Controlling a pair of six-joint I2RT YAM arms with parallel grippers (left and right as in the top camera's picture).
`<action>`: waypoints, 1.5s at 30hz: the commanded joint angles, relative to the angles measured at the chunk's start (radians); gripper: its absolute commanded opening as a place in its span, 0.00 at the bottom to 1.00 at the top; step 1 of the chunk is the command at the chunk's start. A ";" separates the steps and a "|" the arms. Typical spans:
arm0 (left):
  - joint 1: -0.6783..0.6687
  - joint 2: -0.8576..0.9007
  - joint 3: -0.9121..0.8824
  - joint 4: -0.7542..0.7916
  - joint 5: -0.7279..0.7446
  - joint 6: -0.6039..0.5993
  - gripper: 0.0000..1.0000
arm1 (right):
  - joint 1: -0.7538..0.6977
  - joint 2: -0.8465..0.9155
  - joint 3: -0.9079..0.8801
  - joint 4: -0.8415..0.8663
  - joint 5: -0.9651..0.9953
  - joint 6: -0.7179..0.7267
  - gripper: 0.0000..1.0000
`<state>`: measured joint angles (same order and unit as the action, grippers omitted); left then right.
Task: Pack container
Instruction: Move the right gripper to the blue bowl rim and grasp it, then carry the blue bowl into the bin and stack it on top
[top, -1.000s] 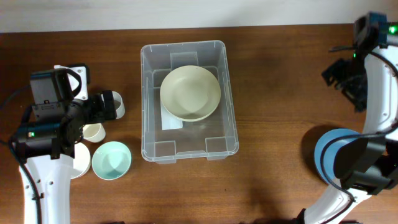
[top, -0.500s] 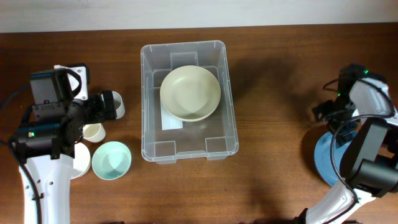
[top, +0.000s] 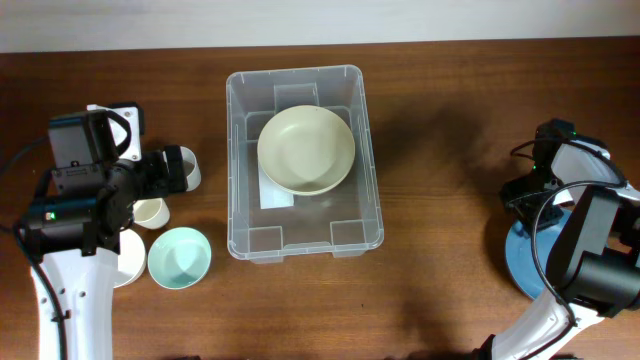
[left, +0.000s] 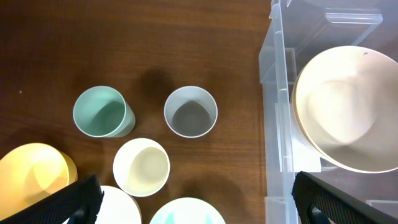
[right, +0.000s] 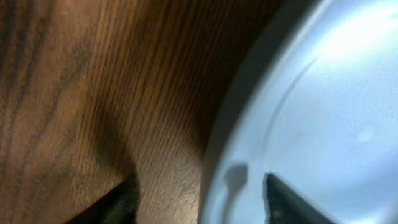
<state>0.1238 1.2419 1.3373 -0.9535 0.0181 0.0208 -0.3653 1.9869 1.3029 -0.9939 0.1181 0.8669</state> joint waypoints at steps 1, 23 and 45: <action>0.003 0.003 0.023 0.002 -0.006 -0.006 0.99 | -0.002 0.002 -0.011 0.000 -0.011 0.013 0.42; 0.004 0.003 0.023 0.002 -0.007 -0.006 0.99 | 0.029 -0.003 0.123 -0.026 -0.043 -0.130 0.04; 0.004 0.003 0.023 0.002 -0.007 -0.006 0.99 | 0.788 -0.003 0.881 -0.197 -0.043 -1.418 0.04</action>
<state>0.1242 1.2419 1.3373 -0.9535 0.0181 0.0208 0.3344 1.9888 2.1731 -1.1831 0.0746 -0.2485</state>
